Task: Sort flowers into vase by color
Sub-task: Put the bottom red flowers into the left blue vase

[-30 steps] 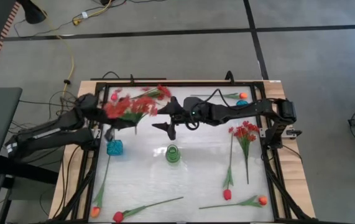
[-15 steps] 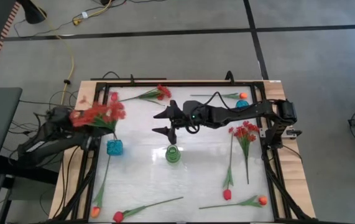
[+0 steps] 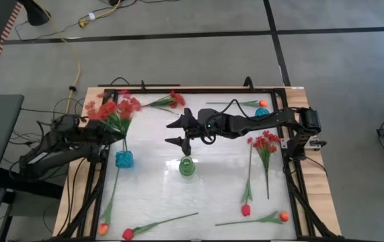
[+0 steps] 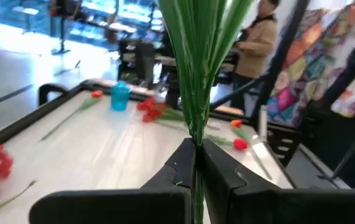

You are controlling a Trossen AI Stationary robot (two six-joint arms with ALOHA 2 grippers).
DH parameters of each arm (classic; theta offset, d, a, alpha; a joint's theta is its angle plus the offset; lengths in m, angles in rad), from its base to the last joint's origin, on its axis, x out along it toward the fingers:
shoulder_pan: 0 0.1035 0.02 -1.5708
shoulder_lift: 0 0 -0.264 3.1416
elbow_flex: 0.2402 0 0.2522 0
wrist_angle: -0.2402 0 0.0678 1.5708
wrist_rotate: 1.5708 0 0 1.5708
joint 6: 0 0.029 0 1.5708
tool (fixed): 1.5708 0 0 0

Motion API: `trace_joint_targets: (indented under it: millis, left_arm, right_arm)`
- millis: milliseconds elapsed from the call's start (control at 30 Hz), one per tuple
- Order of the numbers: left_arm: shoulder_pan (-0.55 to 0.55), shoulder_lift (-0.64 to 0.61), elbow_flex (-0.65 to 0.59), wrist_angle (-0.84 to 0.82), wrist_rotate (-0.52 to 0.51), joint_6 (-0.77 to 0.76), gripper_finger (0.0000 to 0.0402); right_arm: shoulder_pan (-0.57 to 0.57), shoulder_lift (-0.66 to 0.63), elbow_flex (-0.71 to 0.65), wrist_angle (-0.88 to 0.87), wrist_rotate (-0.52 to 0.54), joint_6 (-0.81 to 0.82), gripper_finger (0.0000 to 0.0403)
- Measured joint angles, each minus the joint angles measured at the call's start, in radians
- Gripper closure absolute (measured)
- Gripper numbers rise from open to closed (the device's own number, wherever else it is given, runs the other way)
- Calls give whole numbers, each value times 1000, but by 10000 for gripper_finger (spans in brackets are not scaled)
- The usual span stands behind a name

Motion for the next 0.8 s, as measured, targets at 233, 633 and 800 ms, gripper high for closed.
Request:
trace_joint_targets:
  millis: [233, 633, 800]
  left_arm:
    - [0, 0, -4, -28, 13, -70, 401]
    - [-75, 0, -135, 229, 22, -130, 401]
    - [-237, 3, -175, 419, -81, -145, 401]
  right_arm:
    - [1, 0, 0, -31, 0, -13, 92]
    - [0, 0, 0, -31, 0, -37, 92]
    - [-10, 0, 0, -32, 0, -39, 92]
